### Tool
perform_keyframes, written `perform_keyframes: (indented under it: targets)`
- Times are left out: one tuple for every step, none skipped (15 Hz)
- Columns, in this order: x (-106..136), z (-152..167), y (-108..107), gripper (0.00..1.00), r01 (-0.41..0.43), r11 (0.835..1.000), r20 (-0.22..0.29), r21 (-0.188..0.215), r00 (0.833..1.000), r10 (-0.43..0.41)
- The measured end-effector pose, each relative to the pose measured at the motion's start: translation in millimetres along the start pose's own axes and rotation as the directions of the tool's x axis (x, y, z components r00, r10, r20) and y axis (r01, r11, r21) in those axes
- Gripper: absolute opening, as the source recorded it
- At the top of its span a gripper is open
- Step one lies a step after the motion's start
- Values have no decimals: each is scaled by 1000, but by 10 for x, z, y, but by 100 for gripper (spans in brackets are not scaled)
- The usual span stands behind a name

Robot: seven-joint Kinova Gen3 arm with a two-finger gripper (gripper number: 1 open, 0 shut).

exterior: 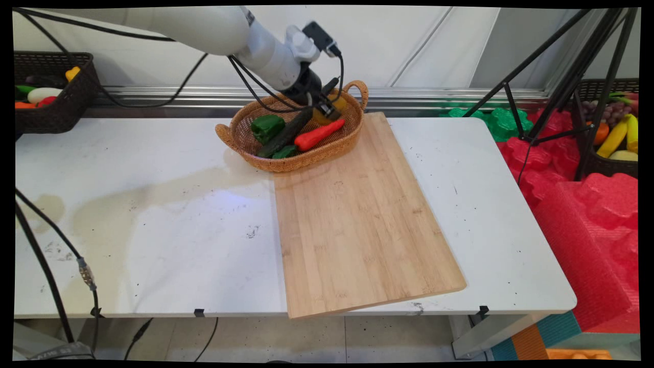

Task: Place the picked object in the vegetable basket

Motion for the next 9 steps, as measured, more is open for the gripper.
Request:
perform_keyframes:
  targets:
    - [-20,49,-13,0,-2,1000,10,-3,1000,2]
    - [-42,118,-26,0,-6,1000,22,-7,1000,6]
    - [-62,188,-36,0,-12,1000,33,-13,999,12]
    - [-87,242,-49,0,-17,1000,42,-18,999,17]
    - [-101,279,-56,0,-21,1000,47,-22,999,22]
    - [-107,301,-57,100,-24,999,49,-25,998,25]
    - [-118,322,-60,100,-28,999,52,-28,998,30]
    - [-126,330,-63,100,-31,999,52,-30,998,32]
    - [-131,333,-66,100,-35,999,50,-31,998,36]
